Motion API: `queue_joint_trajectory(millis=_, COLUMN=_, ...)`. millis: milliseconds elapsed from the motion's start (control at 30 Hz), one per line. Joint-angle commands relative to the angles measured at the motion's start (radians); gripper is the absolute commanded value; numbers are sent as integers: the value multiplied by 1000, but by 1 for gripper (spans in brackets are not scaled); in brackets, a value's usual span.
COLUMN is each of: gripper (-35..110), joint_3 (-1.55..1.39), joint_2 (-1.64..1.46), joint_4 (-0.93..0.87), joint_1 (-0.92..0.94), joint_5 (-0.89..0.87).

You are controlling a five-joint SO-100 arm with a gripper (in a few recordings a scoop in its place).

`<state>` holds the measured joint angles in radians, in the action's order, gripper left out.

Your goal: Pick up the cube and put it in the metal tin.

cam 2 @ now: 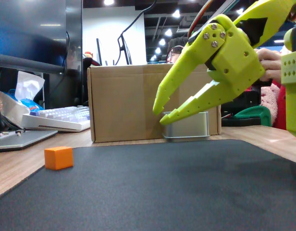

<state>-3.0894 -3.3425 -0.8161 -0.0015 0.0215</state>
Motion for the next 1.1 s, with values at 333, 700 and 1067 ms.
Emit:
queue_joint_trajectory(millis=333, gripper=0, joint_3=54, joint_2=67, joint_4=127, joint_1=44, joint_5=51)
queue_joint_trajectory(millis=700, gripper=11, joint_3=301, joint_2=566, joint_4=324, joint_1=72, joint_5=-118)
queue_joint_trajectory(millis=1067, gripper=22, joint_3=549, joint_2=986, joint_4=382, joint_1=54, joint_5=-337)
